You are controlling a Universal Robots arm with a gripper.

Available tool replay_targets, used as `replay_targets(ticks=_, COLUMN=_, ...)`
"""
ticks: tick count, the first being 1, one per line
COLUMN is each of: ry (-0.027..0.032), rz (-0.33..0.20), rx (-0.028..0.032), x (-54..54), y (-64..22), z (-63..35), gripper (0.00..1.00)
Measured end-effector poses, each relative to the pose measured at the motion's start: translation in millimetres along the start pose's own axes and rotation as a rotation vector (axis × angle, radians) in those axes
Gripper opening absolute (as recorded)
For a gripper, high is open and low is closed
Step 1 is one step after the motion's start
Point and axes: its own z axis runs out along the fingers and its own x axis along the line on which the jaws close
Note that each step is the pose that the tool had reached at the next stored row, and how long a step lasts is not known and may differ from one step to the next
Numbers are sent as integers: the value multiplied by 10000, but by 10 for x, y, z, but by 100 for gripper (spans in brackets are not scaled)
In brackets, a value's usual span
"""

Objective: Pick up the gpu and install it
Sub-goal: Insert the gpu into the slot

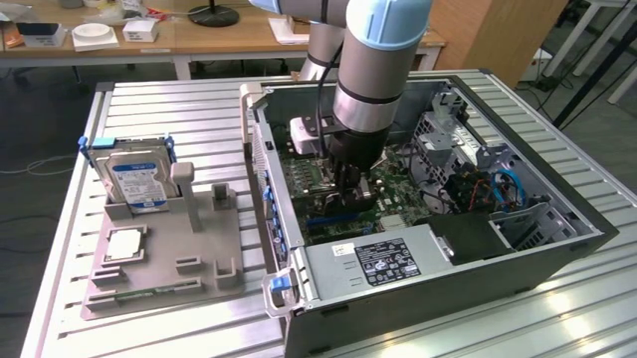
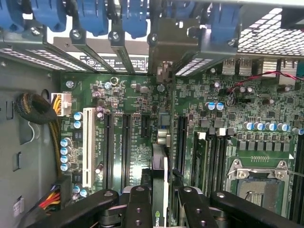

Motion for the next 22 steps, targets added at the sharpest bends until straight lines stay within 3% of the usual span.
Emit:
replay_targets(ticks=7, ry=15, rz=596, rx=13, x=0, y=0, z=0, gripper=26)
replay_targets(ticks=11, ry=15, rz=621, rx=19, x=-8, y=0, z=0, gripper=26)
replay_targets(ticks=17, ry=19, rz=617, rx=132, x=-30, y=4, z=15, gripper=26)
replay_targets(ticks=22, ry=8, rz=616, rx=151, x=-30, y=11, z=23, gripper=26)
